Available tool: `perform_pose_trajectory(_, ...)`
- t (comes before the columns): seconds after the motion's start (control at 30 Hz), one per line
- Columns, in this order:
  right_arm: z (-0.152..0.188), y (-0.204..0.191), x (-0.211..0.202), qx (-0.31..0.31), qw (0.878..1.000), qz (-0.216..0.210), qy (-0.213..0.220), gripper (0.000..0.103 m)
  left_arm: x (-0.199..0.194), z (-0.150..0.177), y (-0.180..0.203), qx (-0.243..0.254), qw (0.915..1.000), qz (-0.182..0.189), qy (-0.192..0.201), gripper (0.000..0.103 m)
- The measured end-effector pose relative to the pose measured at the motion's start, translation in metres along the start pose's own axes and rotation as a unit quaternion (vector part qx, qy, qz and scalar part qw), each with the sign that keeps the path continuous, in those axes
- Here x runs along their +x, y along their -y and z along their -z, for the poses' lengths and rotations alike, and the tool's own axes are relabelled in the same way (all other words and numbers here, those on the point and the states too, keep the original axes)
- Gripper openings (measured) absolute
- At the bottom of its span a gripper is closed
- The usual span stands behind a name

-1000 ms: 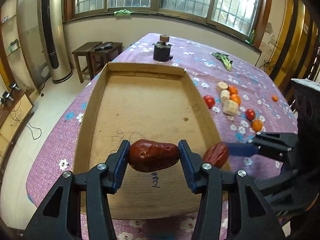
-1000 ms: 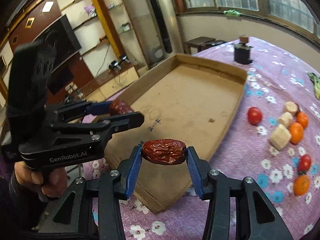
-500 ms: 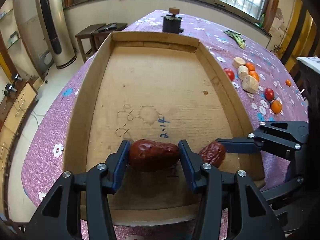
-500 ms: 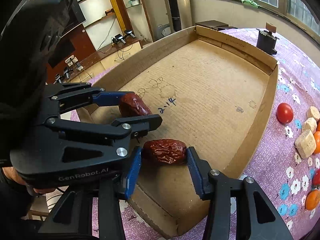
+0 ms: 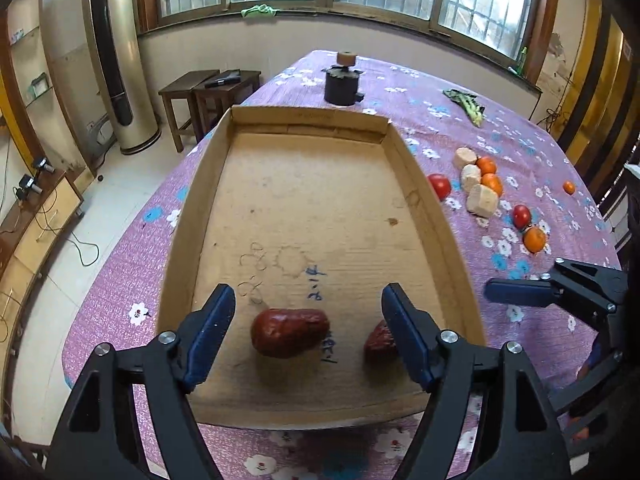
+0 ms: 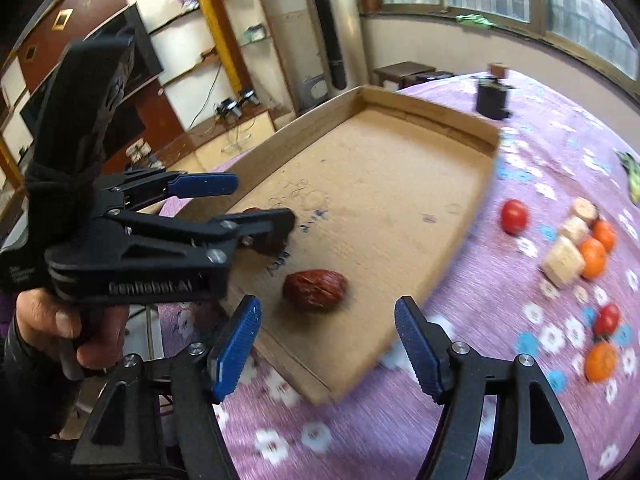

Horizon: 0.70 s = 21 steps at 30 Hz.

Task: Organize fruits
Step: 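Open left tool dropping its date into the box while right tool releases its date, then withdraw both tools from the box toward the remaining fruits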

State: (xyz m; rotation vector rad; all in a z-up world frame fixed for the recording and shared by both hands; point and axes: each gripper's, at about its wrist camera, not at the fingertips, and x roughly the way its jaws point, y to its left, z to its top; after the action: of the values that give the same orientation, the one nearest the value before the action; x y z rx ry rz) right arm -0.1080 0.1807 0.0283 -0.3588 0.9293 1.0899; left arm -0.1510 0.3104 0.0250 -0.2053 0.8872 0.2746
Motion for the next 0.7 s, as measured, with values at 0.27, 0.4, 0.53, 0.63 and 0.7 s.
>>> perform_pose_trajectory(0.27, 0.027, 0.046, -0.046, 0.069, 0.996, 0.040, 0.035, 0.071, -0.005, -0.005, 0.029, 0.019, 0.9998, 0.008, 0.007, 0.076)
perform_pose_trajectory(0.4, 0.038, 0.072, -0.064, 0.100, 0.992, 0.060, 0.048, 0.071, -0.007, -0.006, 0.045, 0.029, 0.9994, 0.018, 0.007, 0.076)
perform_pose_trajectory(0.53, 0.048, 0.089, -0.080, 0.120, 0.988, 0.078, 0.058, 0.071, -0.008, -0.007, 0.063, 0.043, 0.9985, 0.033, 0.007, 0.076)
perform_pose_trajectory(0.63, 0.056, 0.102, -0.091, 0.134, 0.985, 0.090, 0.065, 0.071, -0.007, -0.008, 0.079, 0.052, 0.9975, 0.047, 0.004, 0.076)
perform_pose_trajectory(0.7, 0.061, 0.109, -0.097, 0.141, 0.983, 0.096, 0.068, 0.071, -0.006, -0.010, 0.089, 0.059, 0.9967, 0.055, 0.002, 0.076)
